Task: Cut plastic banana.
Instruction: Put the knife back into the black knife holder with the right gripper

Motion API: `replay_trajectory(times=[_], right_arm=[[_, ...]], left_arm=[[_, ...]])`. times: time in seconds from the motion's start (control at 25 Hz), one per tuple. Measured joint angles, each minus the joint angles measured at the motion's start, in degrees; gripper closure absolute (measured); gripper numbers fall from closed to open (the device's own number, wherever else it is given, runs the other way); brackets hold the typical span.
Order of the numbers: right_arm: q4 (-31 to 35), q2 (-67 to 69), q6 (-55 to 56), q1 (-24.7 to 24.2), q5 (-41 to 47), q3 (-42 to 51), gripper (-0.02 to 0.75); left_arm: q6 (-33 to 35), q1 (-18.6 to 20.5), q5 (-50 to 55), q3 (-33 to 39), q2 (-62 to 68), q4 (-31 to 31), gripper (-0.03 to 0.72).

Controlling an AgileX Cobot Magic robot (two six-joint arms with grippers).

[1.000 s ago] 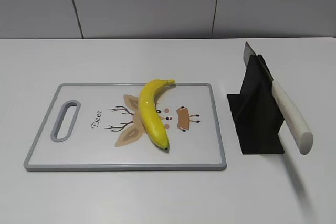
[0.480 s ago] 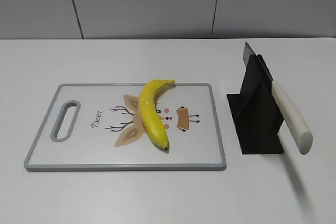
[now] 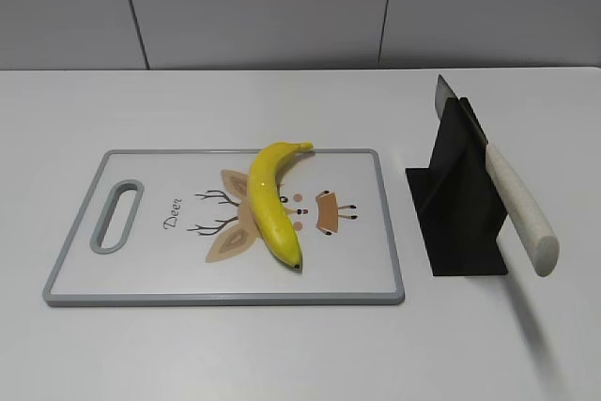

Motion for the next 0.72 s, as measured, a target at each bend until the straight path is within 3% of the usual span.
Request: replay_trajectory(times=[0.72], right_arm=[[-0.53, -9.89, 1.69, 0.00, -0.14, 0.07, 0.216]], left_arm=[[0.00, 0.00, -0.09, 0.00, 0.00, 0.30, 0.111]])
